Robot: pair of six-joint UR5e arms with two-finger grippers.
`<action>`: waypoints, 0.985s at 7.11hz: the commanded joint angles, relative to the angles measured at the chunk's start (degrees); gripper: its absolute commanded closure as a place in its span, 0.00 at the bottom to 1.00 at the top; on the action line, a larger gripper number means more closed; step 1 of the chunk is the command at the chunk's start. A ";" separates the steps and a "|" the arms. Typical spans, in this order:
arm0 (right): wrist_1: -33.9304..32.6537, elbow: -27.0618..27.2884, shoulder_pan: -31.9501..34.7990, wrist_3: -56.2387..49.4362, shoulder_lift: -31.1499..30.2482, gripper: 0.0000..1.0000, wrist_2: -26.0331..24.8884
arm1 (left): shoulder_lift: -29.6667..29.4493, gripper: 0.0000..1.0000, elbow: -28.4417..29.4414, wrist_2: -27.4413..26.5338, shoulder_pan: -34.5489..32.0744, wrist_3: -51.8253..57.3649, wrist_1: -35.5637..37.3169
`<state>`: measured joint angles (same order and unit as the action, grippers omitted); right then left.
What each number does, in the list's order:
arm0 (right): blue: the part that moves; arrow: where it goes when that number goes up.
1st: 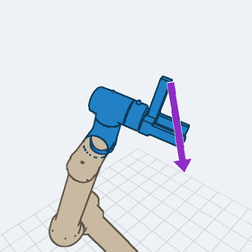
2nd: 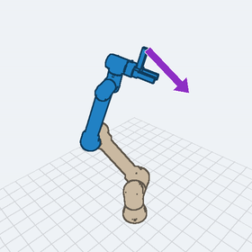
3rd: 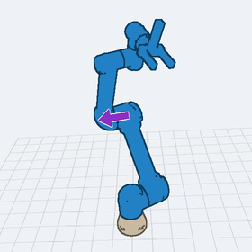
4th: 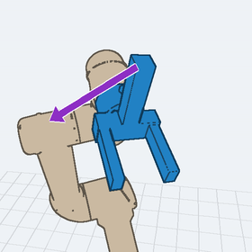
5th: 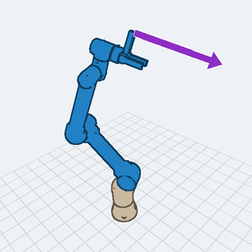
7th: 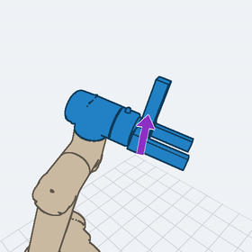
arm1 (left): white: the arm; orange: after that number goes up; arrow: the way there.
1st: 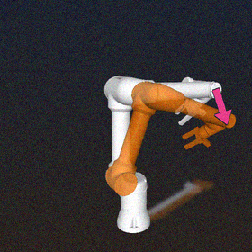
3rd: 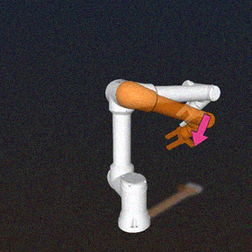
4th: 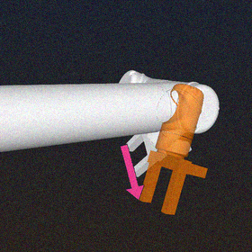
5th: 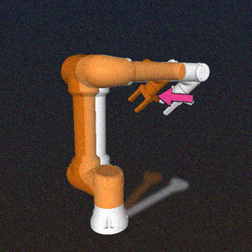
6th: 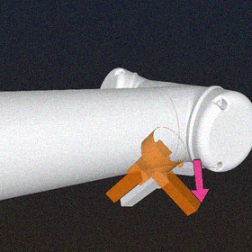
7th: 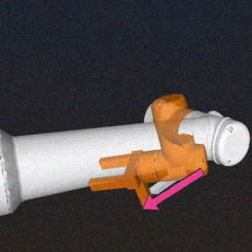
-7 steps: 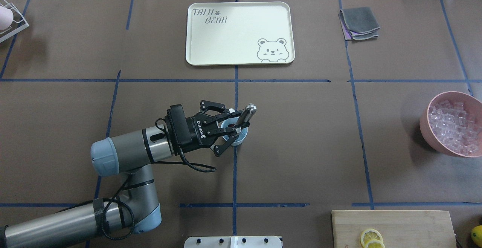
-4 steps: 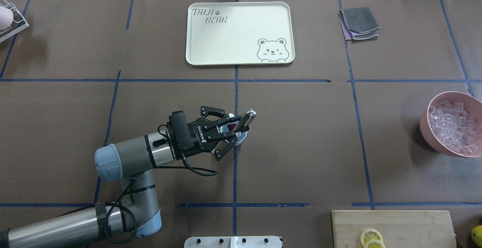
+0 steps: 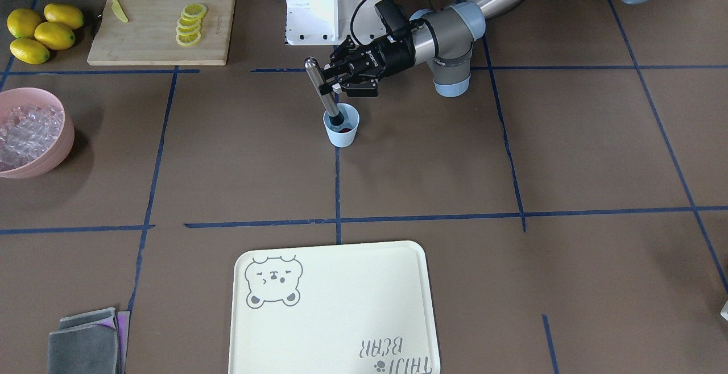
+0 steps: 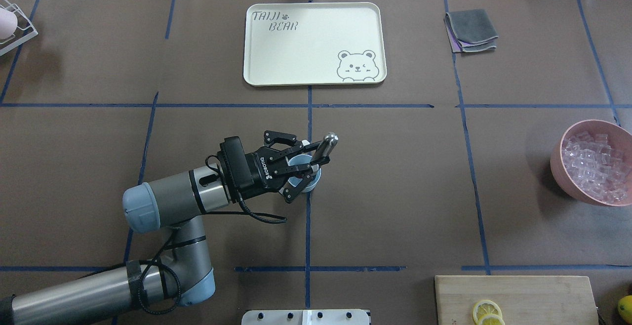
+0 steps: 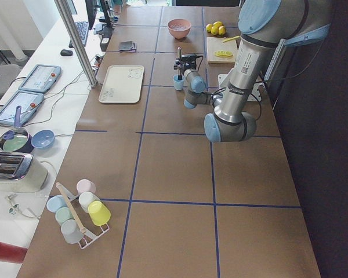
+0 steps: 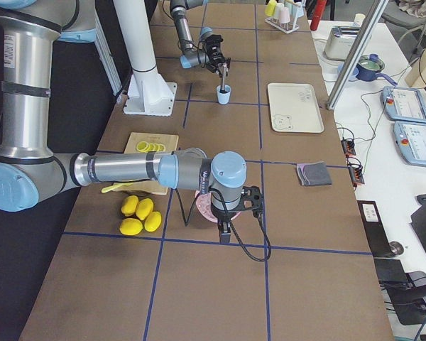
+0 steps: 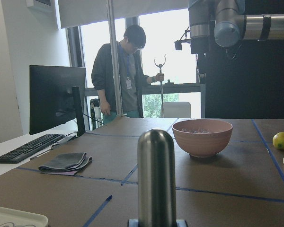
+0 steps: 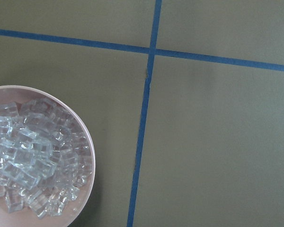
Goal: Mash ice and strawberries in cup
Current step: 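Lower the muddler into the cup and press down on the contents, then lift the muddler out of the cup with the left gripper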
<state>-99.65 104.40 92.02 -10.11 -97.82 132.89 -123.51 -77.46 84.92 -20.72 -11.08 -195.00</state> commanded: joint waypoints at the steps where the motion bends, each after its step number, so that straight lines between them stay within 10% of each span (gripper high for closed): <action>1: -0.02 0.10 0.00 0.09 0.00 0.00 0.00 | -0.15 1.00 -5.13 0.16 -3.17 -4.98 5.02; 7: -0.02 0.10 0.00 0.09 -0.09 0.00 0.00 | 1.69 1.00 -31.77 0.25 -6.08 -11.67 68.17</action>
<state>-99.65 104.51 92.02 -10.02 -97.91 132.89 -121.85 -106.39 85.18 -26.10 -21.10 -138.49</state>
